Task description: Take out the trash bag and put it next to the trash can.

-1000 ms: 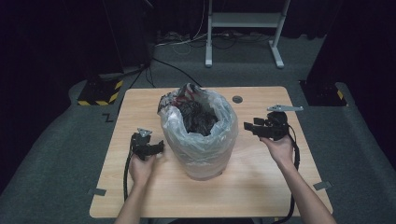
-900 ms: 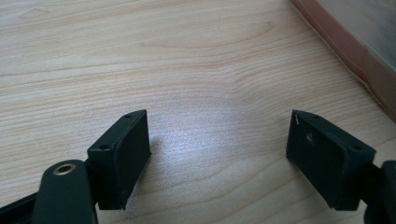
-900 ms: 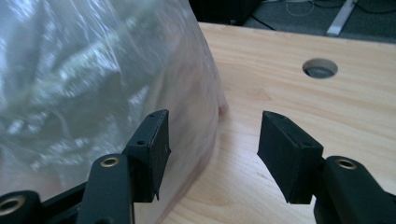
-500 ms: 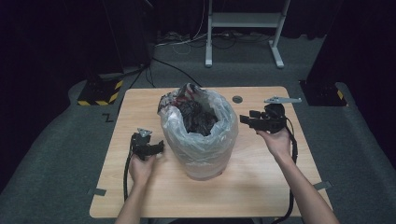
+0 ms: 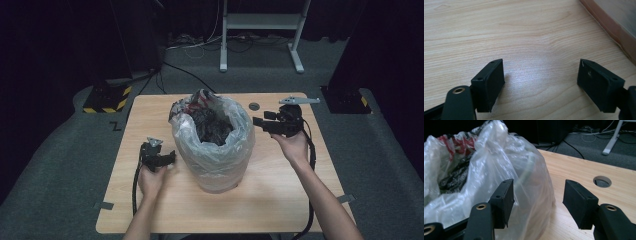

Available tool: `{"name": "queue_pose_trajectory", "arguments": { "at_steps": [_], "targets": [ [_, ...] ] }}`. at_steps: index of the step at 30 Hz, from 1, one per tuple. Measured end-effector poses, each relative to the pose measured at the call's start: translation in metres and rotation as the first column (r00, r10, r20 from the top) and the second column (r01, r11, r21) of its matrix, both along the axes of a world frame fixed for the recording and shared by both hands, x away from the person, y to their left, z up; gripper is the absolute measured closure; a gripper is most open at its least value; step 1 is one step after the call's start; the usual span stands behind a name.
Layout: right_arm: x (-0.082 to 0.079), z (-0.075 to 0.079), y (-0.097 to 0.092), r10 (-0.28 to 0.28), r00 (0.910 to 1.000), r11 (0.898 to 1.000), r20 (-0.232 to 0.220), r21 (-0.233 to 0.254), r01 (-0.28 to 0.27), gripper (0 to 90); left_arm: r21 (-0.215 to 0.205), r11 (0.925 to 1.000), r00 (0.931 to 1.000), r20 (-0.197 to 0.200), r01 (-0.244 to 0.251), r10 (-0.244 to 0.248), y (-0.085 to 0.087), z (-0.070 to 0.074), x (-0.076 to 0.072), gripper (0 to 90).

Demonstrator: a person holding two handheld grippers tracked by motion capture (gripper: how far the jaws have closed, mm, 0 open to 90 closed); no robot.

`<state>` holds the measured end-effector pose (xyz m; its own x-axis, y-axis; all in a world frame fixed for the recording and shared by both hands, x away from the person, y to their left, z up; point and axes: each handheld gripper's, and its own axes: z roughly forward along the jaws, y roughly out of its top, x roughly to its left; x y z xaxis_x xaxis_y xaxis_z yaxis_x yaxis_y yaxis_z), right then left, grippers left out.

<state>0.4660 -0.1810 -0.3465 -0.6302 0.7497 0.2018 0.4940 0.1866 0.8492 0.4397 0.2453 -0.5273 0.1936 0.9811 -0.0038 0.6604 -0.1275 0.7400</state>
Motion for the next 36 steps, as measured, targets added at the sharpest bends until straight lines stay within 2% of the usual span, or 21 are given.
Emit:
{"name": "queue_pose_trajectory", "arguments": {
  "at_steps": [6,11,15,16,21,27,28,29,32,33,36],
  "targets": [
    [0.003,0.012,0.01,0.025,0.9997,1.0,0.007,0.012,-0.025,41.1,-0.001,1.0,1.0,0.0,-0.003,0.003,0.0,0.0,0.0,21.6],
    [0.007,0.03,0.026,0.053,0.9983,0.999,0.024,0.005,-0.053,40.7,-0.001,1.0,1.0,-0.002,-0.004,0.004,-0.001,0.0,0.0,21.4],
    [0.01,0.036,0.034,0.066,0.9974,0.998,0.028,0.001,-0.066,40.3,-0.002,0.9997,0.9997,0.0,0.023,-0.023,-0.002,0.0,-0.001,21.4],
    [0.012,0.039,0.041,0.08,0.9964,0.997,0.028,-0.009,-0.079,40.0,-0.002,0.9997,0.9997,0.001,0.026,-0.026,-0.002,0.0,-0.001,21.5],
    [0.016,0.042,0.055,0.093,0.9953,0.995,0.026,-0.032,-0.092,39.6,-0.004,0.9997,0.9997,0.0,0.024,-0.024,-0.002,0.0,-0.001,21.4],
    [0.023,0.041,0.064,0.093,0.9956,0.995,0.002,-0.044,-0.093,39.7,-0.005,0.9996,0.9996,-0.01,0.026,-0.026,-0.003,0.001,-0.001,19.6],
    [0.024,0.041,0.067,0.09,0.996,0.995,-0.003,-0.05,-0.09,40.8,-0.029,0.9991,0.9993,-0.024,0.029,-0.03,-0.003,0.002,-0.001,19.1],
    [0.024,0.041,0.067,0.09,0.996,0.995,-0.003,-0.05,-0.09,40.8,-0.029,0.9991,0.9993,-0.024,0.029,-0.03,-0.003,0.002,-0.001,19.1],
    [0.027,0.041,0.069,0.08,0.9968,0.995,0.002,-0.054,-0.08,46.3,-0.106,0.9938,0.9985,-0.04,0.032,-0.036,0.0,0.006,-0.002,19.4],
    [0.029,0.04,0.07,0.088,0.9961,0.995,-0.006,-0.045,-0.088,53.2,-0.123,0.9917,0.9984,-0.04,0.035,-0.04,0.002,0.009,-0.004,19.4],
    [0.032,0.037,0.07,0.099,0.9949,0.994,-0.017,-0.045,-0.1,64.0,-0.147,0.9883,0.9986,-0.028,0.041,-0.045,0.004,0.017,-0.009,19.4]
  ]
}}
